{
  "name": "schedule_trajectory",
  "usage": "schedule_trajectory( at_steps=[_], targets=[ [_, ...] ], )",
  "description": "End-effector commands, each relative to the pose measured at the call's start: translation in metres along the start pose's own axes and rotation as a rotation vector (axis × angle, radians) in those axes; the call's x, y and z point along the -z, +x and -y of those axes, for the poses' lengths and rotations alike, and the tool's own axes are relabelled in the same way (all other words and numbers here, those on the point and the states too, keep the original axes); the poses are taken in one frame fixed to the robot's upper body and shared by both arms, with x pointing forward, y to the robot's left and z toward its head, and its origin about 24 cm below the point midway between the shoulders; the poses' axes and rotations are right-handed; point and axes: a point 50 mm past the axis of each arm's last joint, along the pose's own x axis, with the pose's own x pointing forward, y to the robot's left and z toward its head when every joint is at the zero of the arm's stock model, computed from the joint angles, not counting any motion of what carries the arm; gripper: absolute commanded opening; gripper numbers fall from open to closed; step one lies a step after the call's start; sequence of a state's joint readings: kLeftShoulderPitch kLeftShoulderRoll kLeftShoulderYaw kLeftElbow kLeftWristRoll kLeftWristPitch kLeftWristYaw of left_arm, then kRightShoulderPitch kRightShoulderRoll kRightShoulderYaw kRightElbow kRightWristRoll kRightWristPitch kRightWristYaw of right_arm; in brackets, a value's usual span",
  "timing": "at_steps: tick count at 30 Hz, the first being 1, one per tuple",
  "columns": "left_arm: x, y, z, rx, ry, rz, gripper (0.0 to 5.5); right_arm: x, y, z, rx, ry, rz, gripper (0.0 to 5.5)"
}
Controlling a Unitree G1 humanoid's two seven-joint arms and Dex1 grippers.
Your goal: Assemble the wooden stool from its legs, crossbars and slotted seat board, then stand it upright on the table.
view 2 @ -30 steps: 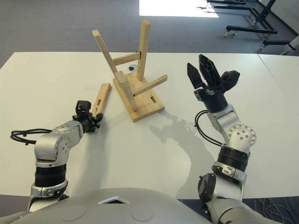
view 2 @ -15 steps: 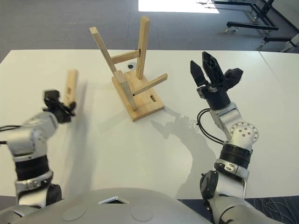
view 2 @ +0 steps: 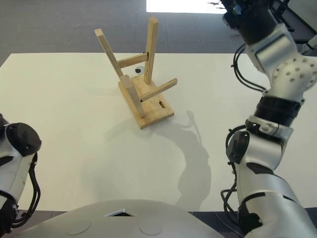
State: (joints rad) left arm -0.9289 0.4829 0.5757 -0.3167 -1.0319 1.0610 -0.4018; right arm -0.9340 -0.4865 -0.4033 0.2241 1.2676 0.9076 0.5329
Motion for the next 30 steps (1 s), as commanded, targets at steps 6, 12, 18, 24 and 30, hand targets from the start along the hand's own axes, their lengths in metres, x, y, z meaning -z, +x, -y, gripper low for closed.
schedule_trajectory(
  at_steps=[6,12,18,24,30],
  targets=[
    [0.054,0.025,0.004,0.229,-0.393,-0.088,2.05,0.000,0.053,-0.043,-0.370,0.117,-0.032,5.40],
    [0.076,0.029,0.021,0.299,-0.404,-0.185,2.05,0.009,0.075,-0.041,-0.331,0.161,-0.066,5.40],
    [0.091,0.022,0.034,0.354,-0.391,-0.278,2.05,0.017,0.082,-0.032,-0.312,0.250,-0.094,5.40],
    [0.098,0.017,0.032,0.334,-0.370,-0.316,2.05,0.016,0.084,-0.041,-0.378,0.308,-0.104,5.40],
    [0.097,0.017,0.027,0.303,-0.356,-0.309,2.05,0.022,0.080,-0.043,-0.376,0.304,-0.109,5.40]
  ],
)
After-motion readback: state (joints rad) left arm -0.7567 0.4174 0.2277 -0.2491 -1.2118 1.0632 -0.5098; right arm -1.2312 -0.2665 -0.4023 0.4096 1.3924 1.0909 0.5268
